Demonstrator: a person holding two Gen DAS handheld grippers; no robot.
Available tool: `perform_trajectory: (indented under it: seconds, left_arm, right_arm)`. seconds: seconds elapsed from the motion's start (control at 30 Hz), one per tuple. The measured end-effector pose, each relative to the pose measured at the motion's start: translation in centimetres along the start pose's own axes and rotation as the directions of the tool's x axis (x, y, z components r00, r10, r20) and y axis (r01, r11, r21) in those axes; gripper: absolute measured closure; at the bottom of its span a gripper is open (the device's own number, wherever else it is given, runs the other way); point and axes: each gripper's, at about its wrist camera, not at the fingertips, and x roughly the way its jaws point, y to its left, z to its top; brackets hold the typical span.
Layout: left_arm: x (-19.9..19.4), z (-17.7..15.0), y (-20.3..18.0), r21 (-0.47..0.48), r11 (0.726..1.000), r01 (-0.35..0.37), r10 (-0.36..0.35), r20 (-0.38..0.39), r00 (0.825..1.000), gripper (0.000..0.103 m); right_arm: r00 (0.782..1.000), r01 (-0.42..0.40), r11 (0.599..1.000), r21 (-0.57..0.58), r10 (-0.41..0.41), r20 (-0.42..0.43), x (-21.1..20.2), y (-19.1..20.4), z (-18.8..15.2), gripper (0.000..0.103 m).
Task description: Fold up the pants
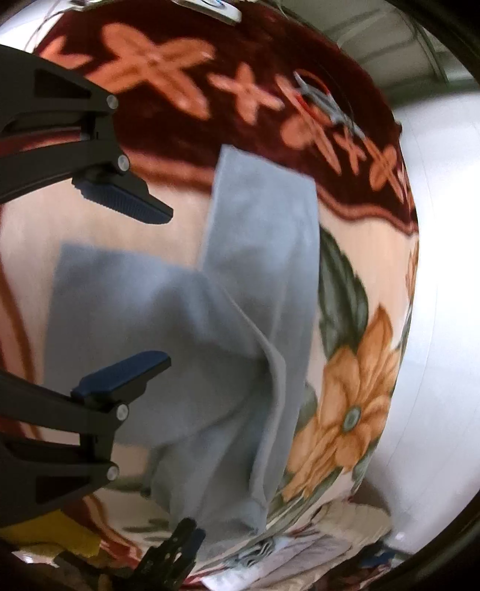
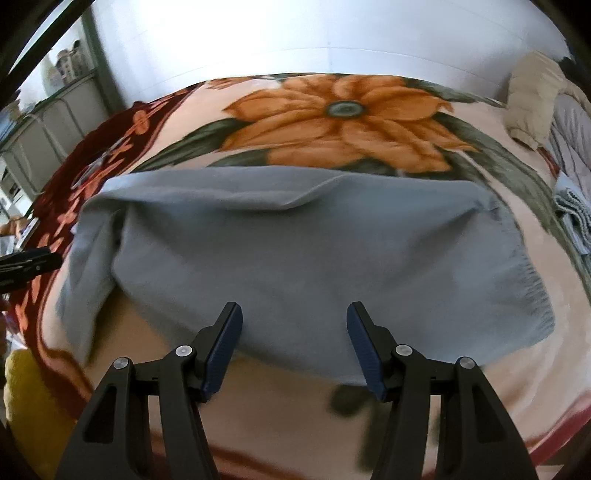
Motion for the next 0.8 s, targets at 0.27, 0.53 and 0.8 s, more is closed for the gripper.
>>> perform_trajectory:
  seconds: [0.27,0.53,0.8]
  left_arm:
    - [1.3,-3.9,2.5,-0.138,0.989,0.046,-0.054,-0.055,0.997,0.027]
    - [2.2,-4.9,2.0,-0.191,0.976,0.101,-0.112,-0.045,0.993,0.028]
    - [2.4,-5.3,0.6,-0.188,0.982,0.035,-0.045,-0.049,0.998,0.042]
  right_arm:
    - [1.0,-0.003,1.0,-0.003,0.003,-0.006,-0.7,2.6,-1.4,0.043]
    - [1.0,-0.029,0.999,0.022,0.029,-0.012,-1.2,3.6,-2.0,0.043]
    - [0.998,-0.042,0.999,0.015,0.043,-0.036,-0.6,4.4,-2.8,0.043]
